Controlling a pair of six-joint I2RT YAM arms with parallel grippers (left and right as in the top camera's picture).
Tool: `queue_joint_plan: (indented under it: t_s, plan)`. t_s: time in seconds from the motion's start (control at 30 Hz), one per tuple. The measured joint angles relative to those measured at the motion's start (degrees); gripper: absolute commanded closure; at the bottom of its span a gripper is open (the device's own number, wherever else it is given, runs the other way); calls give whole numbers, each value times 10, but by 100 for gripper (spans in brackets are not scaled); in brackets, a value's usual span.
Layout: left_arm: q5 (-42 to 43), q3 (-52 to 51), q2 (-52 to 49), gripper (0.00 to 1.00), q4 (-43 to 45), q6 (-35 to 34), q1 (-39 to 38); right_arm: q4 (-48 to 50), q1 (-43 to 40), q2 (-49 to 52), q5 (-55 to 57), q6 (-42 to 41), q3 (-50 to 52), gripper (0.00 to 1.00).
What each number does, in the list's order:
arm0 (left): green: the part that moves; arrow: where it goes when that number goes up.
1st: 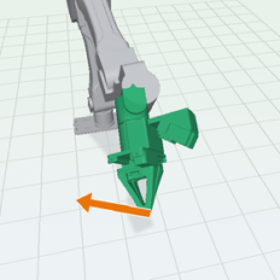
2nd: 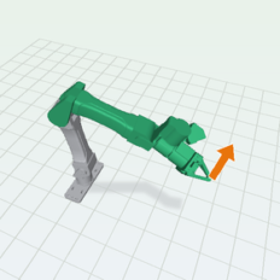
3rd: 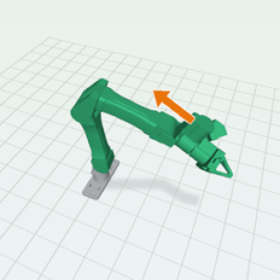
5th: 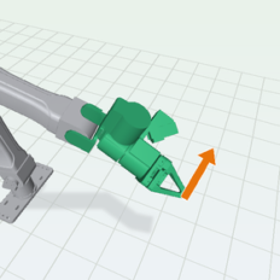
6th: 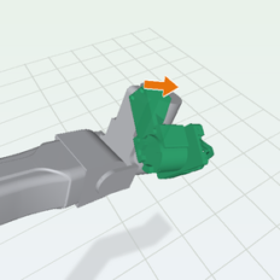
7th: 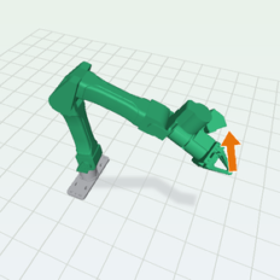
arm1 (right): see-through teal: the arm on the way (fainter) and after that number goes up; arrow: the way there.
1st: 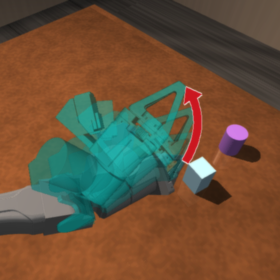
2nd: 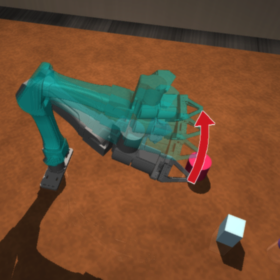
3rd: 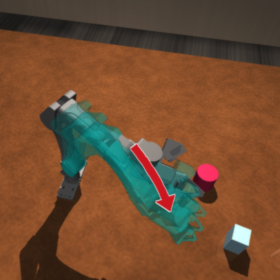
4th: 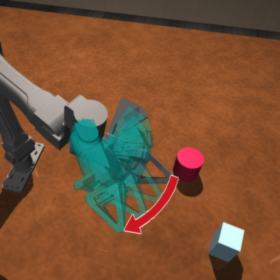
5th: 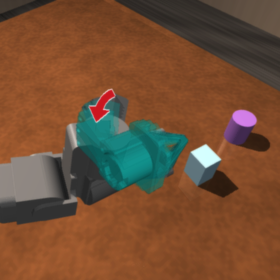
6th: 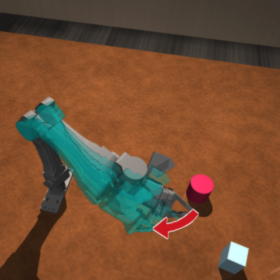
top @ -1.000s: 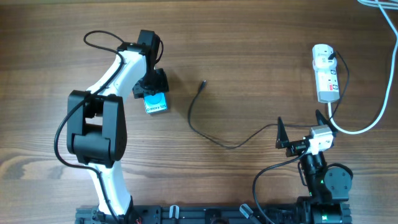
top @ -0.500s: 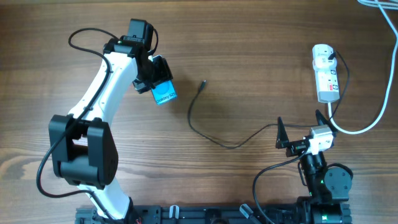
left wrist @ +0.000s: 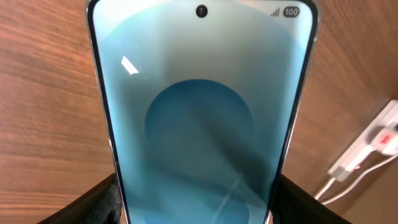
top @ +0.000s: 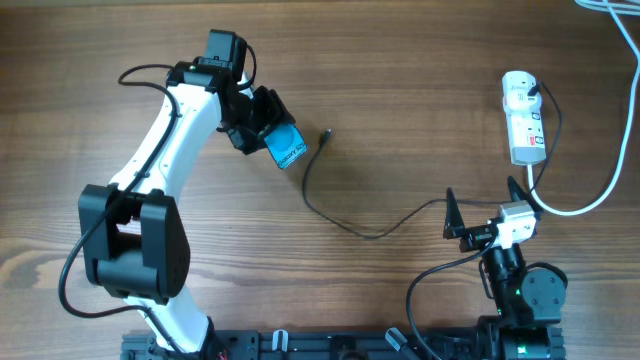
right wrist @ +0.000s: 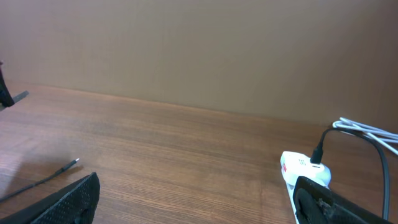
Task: Plug charger to phone and switch on socket
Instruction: 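Raise and rotate the held phone toward the table center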
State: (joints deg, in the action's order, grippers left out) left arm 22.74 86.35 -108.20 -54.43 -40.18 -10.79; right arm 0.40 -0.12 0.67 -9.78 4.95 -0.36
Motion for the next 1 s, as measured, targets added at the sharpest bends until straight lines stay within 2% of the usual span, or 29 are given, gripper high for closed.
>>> queue_joint_plan:
  t_s: [0.1, 0.37, 0.53, 0.83, 1.0]
  plan:
    - [22, 0, 0, 96, 0, -31, 1, 0, 0, 0, 0, 0, 0, 0]
    - [155, 0, 0, 96, -2, -176, 50, 0, 0, 0, 0, 0, 0, 0]
    - [223, 0, 0, 96, -3, -213, 71, 0, 0, 0, 0, 0, 0, 0]
    - [289, 0, 0, 96, -9, -334, 83, 0, 0, 0, 0, 0, 0, 0]
    - [316, 0, 0, 96, -7, -369, 84, 0, 0, 0, 0, 0, 0, 0]
